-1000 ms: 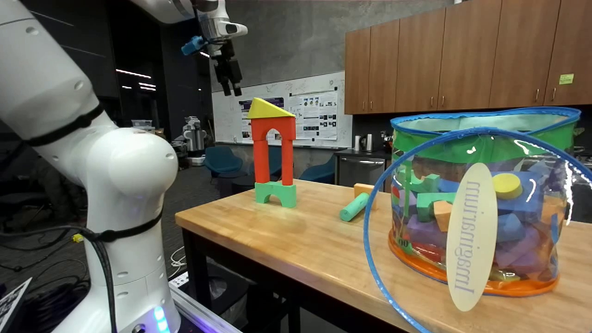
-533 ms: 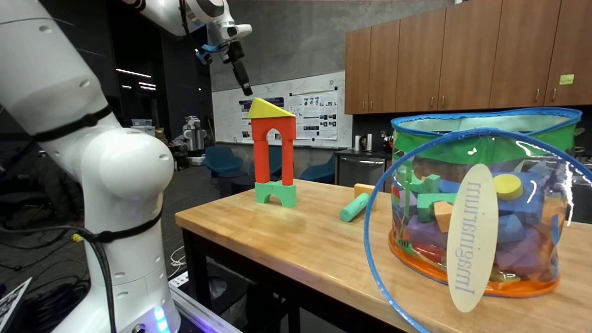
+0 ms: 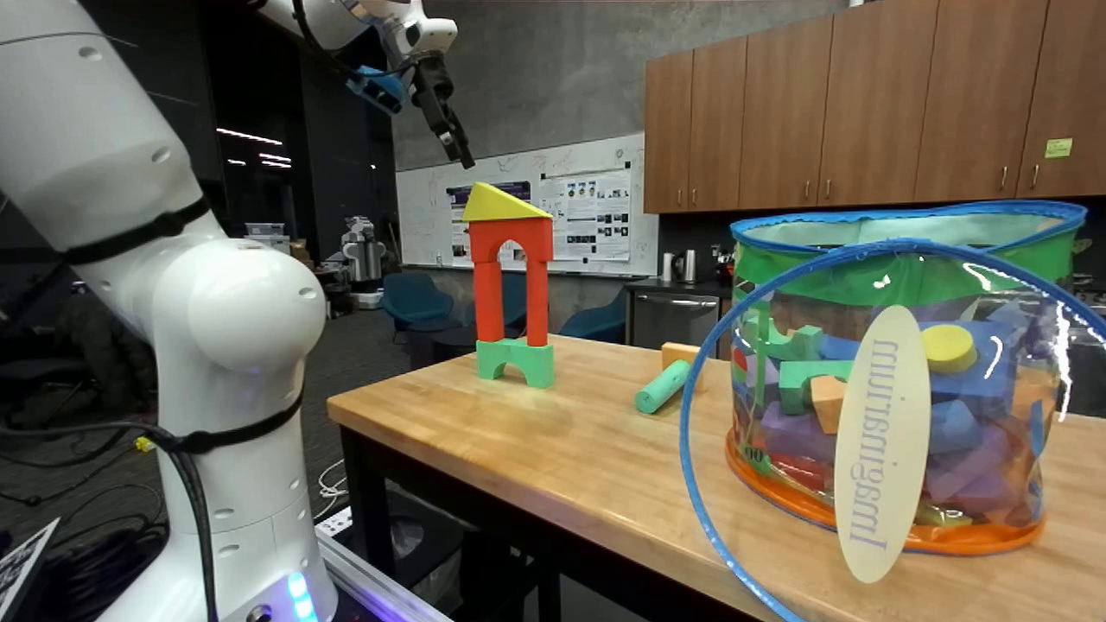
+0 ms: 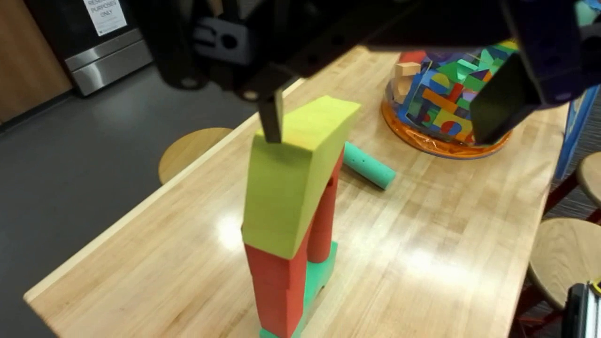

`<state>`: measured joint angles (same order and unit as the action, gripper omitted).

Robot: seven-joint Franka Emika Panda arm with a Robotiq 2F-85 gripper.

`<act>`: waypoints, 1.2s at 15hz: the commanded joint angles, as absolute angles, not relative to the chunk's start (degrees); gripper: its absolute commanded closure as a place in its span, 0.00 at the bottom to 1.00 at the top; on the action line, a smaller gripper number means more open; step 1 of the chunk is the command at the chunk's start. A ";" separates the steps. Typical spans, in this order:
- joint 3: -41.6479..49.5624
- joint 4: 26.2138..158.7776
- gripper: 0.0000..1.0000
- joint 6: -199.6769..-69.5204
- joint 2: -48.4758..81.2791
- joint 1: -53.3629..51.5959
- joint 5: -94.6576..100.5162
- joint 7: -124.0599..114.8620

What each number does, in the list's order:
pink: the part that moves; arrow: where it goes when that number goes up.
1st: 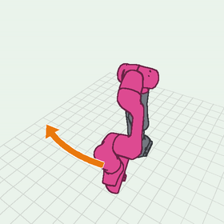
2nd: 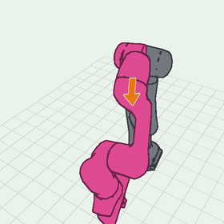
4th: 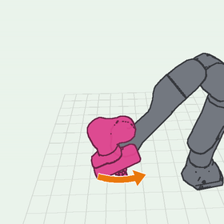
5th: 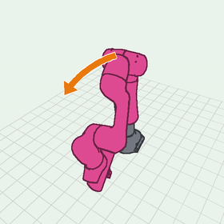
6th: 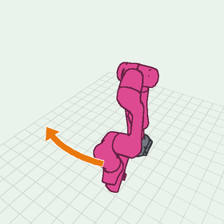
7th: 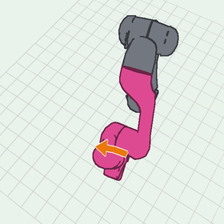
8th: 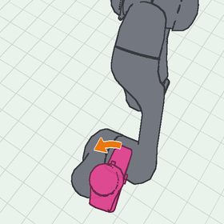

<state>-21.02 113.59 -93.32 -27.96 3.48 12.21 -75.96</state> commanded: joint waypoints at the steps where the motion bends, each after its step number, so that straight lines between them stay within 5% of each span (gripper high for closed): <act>1: -18.21 112.81 0.00 -94.93 -26.44 0.57 8.96 -77.82; 14: -15.57 113.39 0.00 -100.53 -21.98 0.63 8.09 -86.44; 15: -15.48 113.42 0.25 -100.38 -21.71 0.59 8.21 -86.94; 18: -15.14 113.56 0.39 -100.30 -21.30 0.42 8.29 -88.23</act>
